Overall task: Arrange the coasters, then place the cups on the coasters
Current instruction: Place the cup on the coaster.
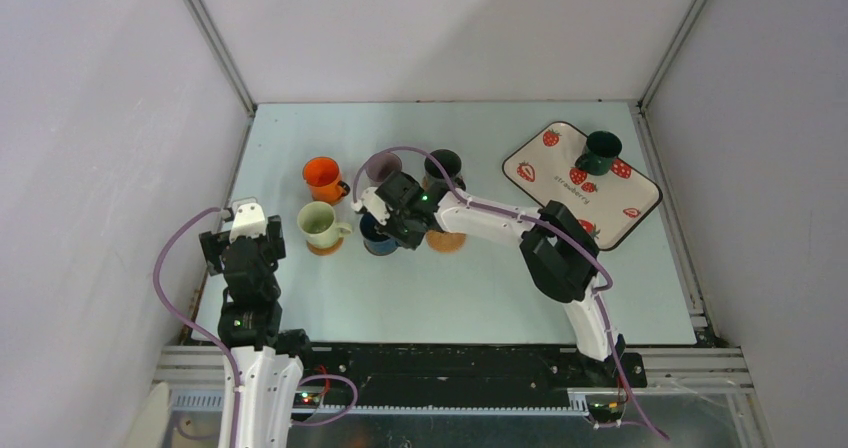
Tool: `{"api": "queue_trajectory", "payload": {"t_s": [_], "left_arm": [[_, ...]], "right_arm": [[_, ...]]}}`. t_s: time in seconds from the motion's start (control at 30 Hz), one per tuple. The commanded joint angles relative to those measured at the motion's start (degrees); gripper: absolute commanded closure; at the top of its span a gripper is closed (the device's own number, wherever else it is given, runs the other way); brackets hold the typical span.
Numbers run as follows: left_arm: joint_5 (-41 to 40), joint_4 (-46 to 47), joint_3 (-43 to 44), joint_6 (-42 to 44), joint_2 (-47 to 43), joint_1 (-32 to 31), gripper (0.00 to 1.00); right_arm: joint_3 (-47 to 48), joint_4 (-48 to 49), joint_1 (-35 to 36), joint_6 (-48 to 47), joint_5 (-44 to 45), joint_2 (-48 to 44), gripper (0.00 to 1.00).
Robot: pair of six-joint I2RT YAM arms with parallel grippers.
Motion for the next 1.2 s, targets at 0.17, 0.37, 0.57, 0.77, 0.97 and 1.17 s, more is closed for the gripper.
{"api": "queue_trajectory", "payload": {"t_s": [0.17,0.37,0.57,0.77,0.97,1.17], "left_arm": [[-1.05,1.82,0.12,0.69,-0.36,0.24,0.02],[-1.04,1.88,0.17,0.60,-0.17,0.25,0.02],[-1.03,1.88,0.17,0.67,-0.02,0.30,0.02],[-0.99,1.87,0.17,0.64,-0.06,0.31,0.02],[-0.83,1.75,0.16,0.68,-0.07,0.26,0.02],[-0.31,1.70,0.22,0.62,-0.10,0.30,0.02]], "right_arm": [[3.55,1.14,0.30,-0.30,-1.47,0.10,1.00],[4.14,0.15,0.36,-0.78,-1.82,0.14,0.99],[4.87,-0.71,0.37,-1.51,-0.70,-0.21,0.56],[4.68,-0.90,0.41,-2.17,-0.01,-1.71,0.39],[5.36,-3.65,0.41,-3.34,-1.17,-5.32,0.22],[4.23,-5.62,-0.45,-5.59,-2.91,-13.11,0.12]]}}
